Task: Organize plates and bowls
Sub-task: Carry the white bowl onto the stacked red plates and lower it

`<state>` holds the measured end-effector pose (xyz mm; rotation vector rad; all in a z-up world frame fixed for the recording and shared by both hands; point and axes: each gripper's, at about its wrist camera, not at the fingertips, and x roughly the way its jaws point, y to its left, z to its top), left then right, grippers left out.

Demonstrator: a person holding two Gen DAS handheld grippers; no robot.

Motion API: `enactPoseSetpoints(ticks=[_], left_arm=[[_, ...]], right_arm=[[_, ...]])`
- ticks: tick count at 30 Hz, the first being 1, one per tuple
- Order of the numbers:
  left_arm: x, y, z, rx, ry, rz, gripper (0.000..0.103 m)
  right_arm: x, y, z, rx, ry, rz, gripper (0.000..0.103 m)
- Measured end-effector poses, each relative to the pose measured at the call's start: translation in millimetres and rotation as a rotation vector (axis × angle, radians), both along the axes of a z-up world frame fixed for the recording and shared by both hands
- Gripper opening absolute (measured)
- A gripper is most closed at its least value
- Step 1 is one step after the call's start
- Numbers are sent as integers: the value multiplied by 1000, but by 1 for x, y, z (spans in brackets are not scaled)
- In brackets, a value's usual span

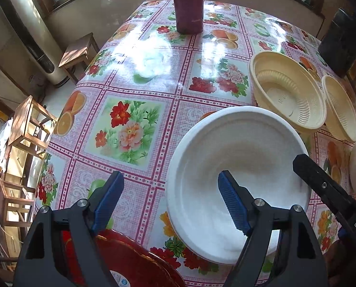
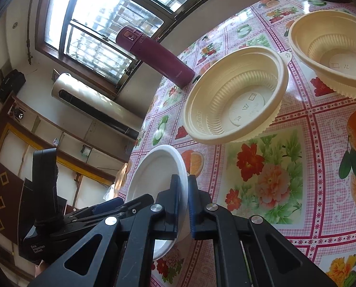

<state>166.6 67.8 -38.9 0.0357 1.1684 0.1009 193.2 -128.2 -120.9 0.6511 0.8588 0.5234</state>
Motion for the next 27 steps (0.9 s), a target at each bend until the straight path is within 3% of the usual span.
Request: enactPoseSetpoints(ticks=[13, 27], left_arm=[[-81, 50, 33, -24, -77, 26, 81], [-148, 92, 2, -73, -32, 75, 81]], right_arm=[[-48, 65, 26, 6, -73, 232, 6], [-89, 129, 7, -181, -83, 386, 6]])
